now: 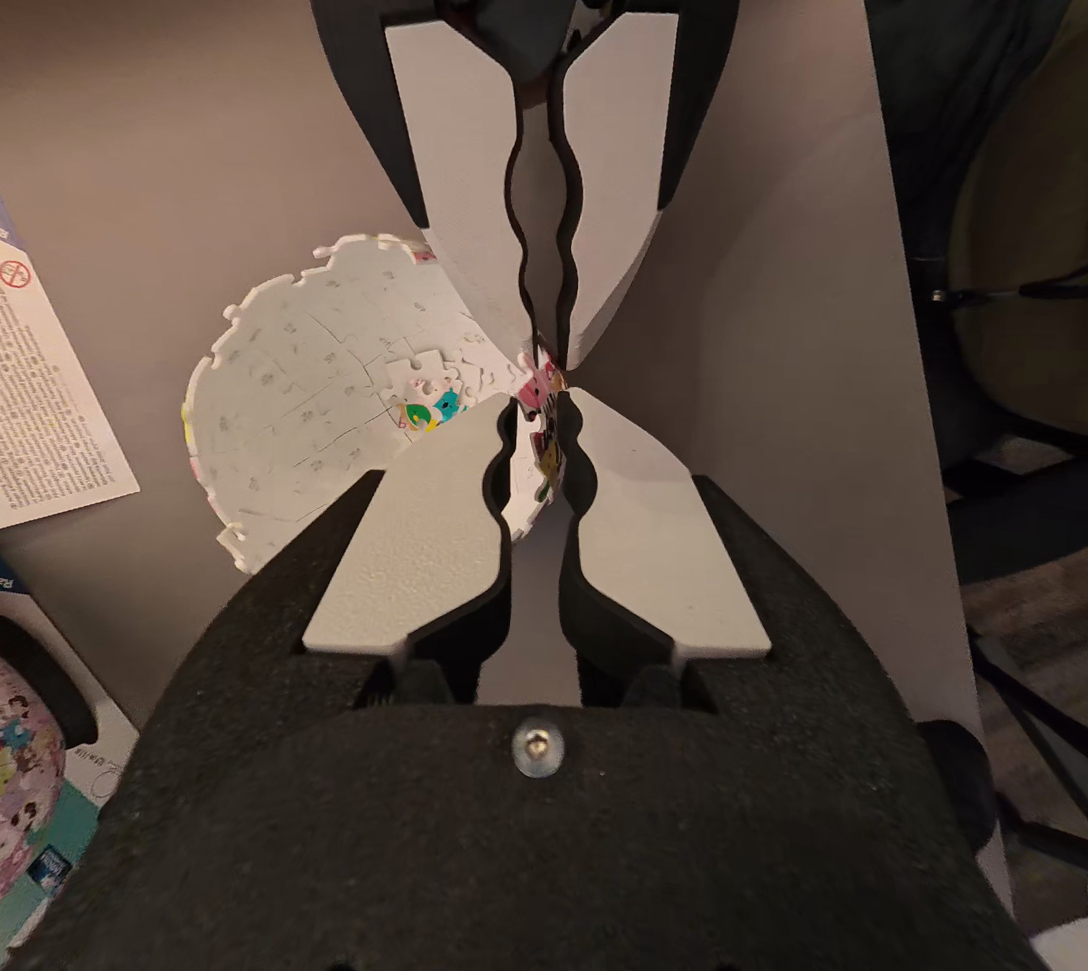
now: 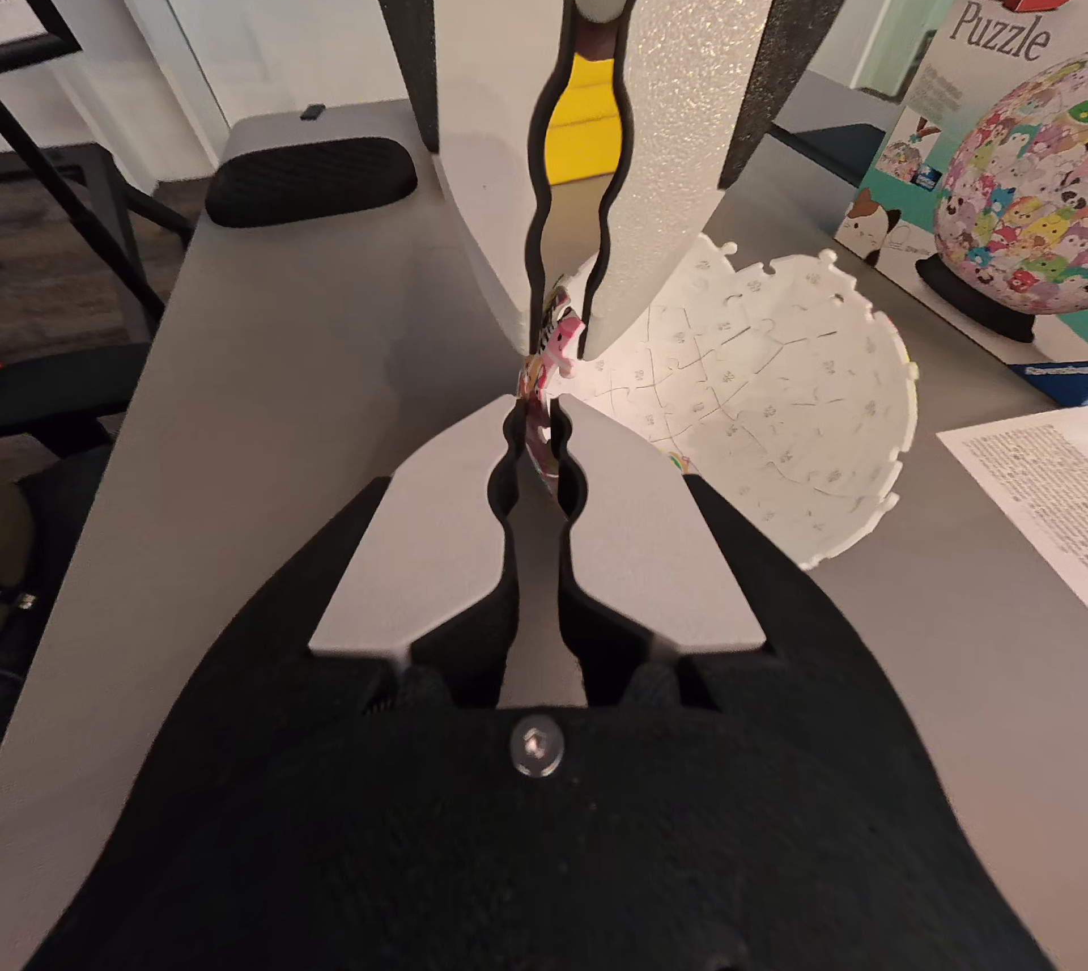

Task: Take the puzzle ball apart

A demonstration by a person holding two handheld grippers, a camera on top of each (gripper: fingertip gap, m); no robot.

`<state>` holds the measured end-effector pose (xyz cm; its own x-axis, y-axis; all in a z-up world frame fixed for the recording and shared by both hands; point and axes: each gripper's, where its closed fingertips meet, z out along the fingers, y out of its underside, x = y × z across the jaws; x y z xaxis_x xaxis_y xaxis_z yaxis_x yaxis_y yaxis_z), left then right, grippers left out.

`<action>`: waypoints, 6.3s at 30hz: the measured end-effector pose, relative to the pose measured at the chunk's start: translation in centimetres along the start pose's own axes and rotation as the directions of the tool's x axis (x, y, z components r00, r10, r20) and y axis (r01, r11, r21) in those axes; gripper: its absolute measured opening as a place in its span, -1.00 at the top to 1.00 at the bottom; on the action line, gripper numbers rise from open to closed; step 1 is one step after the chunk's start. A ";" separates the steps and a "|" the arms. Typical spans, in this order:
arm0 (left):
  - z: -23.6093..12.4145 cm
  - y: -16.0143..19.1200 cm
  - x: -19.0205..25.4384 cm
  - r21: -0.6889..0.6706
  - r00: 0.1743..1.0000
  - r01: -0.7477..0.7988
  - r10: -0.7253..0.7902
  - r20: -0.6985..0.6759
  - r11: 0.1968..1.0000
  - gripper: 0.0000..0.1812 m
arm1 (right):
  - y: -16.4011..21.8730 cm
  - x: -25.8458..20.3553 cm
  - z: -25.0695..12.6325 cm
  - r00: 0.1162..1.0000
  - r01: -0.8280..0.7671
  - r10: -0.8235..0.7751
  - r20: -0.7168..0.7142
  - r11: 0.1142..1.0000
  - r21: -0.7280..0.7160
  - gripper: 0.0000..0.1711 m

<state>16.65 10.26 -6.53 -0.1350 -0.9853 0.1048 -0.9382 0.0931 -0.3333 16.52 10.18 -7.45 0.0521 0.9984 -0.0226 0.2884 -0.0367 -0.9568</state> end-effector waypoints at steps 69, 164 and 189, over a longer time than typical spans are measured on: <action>-0.3 3.6 -0.7 -0.086 0.993 0.105 -0.100 0.057 0.991 0.89 | -2.9 2.1 0.7 0.993 -0.067 0.079 -0.093 0.989 0.131 0.78; -0.8 3.4 -0.9 -0.017 0.981 0.161 -0.158 0.114 0.987 0.89 | 0.5 0.9 0.8 0.964 0.263 -0.263 0.026 0.943 -0.205 0.91; -4.1 4.6 -2.5 0.202 0.899 0.132 -0.203 0.389 0.970 0.77 | -3.6 2.7 1.6 0.992 -0.037 0.018 -0.126 0.987 -0.154 0.74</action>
<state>11.34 13.75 -4.48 0.1931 -0.9601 -0.2025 -0.8639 -0.0685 -0.4990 14.13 13.11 -4.49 0.1772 0.9842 -0.0030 0.4297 -0.0801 -0.8994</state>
